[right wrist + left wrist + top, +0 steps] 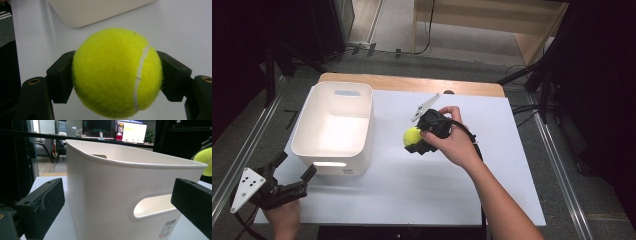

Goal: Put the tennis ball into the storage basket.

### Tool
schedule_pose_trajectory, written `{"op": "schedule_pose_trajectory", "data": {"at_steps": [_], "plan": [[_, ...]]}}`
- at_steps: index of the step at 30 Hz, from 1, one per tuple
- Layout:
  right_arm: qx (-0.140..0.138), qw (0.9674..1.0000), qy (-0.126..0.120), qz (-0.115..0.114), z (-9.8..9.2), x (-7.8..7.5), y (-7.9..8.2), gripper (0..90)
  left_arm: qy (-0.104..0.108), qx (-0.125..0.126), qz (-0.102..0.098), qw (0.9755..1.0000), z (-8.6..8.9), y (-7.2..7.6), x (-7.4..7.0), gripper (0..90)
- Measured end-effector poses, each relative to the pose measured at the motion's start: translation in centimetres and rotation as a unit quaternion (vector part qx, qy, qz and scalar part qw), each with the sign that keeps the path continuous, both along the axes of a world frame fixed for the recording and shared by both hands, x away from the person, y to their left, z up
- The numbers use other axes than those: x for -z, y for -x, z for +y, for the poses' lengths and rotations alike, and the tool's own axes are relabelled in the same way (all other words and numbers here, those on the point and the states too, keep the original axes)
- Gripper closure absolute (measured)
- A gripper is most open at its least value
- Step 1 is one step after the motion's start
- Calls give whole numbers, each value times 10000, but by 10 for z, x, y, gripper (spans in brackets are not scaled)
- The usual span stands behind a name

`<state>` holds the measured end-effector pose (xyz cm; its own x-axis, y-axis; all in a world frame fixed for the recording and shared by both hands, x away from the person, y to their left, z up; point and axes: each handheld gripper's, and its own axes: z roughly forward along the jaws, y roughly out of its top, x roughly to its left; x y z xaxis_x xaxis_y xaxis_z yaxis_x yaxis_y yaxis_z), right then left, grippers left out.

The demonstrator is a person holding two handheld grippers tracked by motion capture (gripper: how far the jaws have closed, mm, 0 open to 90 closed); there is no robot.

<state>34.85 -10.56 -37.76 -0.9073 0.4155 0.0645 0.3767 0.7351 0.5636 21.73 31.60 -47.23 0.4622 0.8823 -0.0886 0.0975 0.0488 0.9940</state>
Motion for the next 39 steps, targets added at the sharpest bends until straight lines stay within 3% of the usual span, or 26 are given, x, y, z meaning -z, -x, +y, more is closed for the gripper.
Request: {"op": "schedule_pose_trajectory", "data": {"at_steps": [39], "plan": [[-393, 9992, -54, -4, 48, -24, -13, 232, 57, 25, -12, 10000, 1, -1, 0, 0]]}}
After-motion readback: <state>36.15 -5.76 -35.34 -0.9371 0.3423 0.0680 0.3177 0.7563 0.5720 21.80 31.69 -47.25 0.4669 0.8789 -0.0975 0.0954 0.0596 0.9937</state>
